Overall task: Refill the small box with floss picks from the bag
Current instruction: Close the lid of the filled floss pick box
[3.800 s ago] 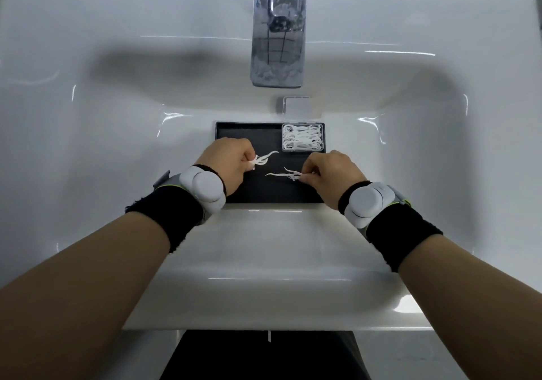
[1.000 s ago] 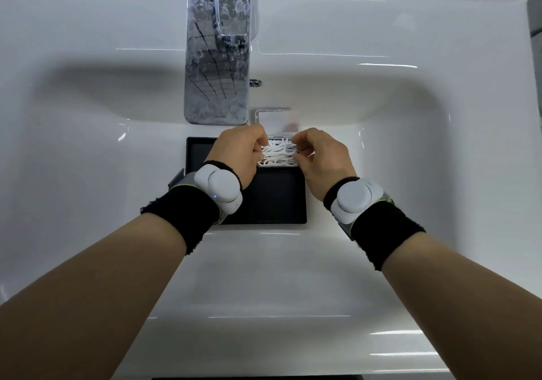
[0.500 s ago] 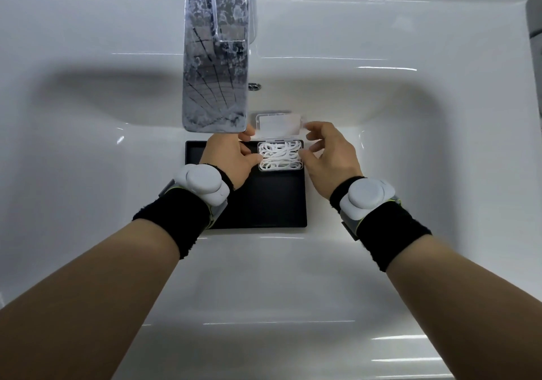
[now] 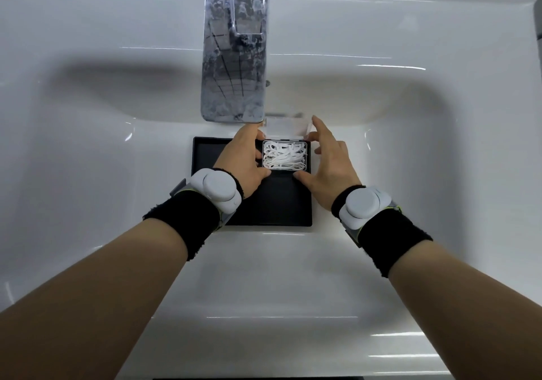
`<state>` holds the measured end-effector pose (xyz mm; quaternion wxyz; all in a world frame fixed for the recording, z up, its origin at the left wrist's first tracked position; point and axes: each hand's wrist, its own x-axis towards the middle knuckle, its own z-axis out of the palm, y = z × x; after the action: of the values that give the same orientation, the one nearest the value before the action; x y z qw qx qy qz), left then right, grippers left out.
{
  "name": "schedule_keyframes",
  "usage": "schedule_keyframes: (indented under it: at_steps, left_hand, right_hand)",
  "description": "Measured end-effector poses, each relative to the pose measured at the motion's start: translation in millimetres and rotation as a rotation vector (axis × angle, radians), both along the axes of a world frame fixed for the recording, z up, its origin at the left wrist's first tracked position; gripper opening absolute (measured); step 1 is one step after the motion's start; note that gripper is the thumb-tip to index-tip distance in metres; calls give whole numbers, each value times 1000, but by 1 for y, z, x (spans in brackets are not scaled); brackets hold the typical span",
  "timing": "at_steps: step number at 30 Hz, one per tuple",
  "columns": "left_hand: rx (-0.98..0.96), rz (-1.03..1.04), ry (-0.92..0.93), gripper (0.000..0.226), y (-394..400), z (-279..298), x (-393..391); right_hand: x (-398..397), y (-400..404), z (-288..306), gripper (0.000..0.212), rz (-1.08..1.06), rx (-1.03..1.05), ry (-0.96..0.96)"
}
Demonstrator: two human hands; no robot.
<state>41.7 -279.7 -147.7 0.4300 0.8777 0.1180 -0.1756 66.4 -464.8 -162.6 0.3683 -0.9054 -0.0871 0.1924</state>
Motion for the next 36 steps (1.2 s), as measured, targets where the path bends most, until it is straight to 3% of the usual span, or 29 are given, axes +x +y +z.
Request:
schedule_keyframes:
  at_steps: [4,15,28,36]
  left_hand:
    - [-11,7,-20,88,4,4,-3]
    - [-123,28,92,82,36,17,-24]
    - [9,149,35,46,39,10,-38]
    - [20,270,37,35,33,8,-34]
  right_hand:
    - [-3,3,4,97,15,11,-14]
    - [-16,20,18,92,74,54,50]
    - [-24,32,22,90,122,-7,94]
    - [-24,39,18,63,-27,40,106]
